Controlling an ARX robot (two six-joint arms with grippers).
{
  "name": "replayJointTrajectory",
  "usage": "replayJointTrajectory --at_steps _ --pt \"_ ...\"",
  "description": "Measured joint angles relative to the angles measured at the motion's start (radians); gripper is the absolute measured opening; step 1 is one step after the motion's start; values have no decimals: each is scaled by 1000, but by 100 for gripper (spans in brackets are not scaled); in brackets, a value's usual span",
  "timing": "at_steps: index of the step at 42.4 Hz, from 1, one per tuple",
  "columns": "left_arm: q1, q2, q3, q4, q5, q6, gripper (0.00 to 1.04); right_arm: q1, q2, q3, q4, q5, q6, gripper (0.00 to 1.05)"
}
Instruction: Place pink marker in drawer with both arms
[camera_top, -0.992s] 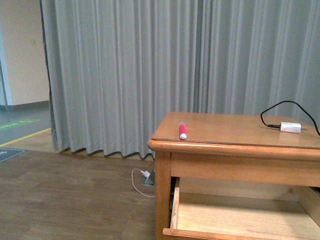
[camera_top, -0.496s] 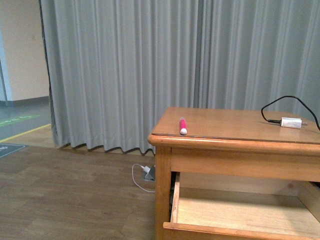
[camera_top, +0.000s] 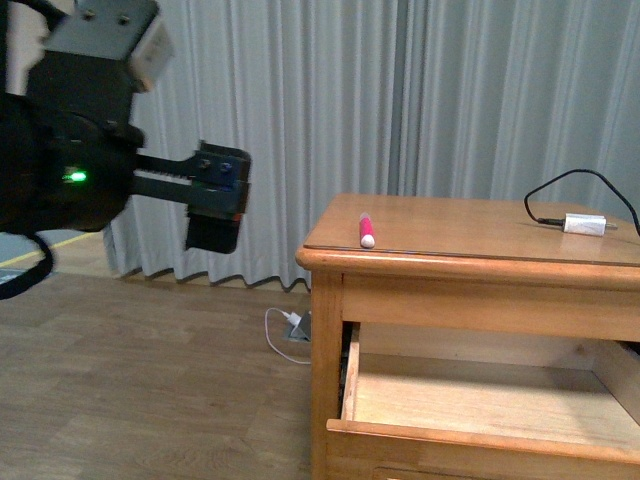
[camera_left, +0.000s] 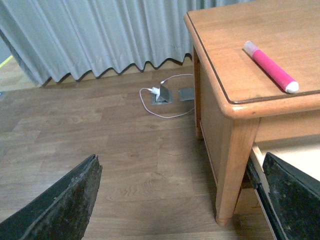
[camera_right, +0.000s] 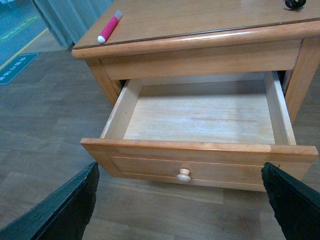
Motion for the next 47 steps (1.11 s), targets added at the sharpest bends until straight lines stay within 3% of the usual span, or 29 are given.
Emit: replayJointTrajectory --at_steps 13,28,47 --pt "-56 360 469 -177 2 -18 99 0 0 0 0 0 0 96" --pt "-119 707 993 -428 43 -180 99 0 0 0 0 0 0 96" --pt "-132 892 1247 -583 -18 -200 99 0 0 0 0 0 0 96"
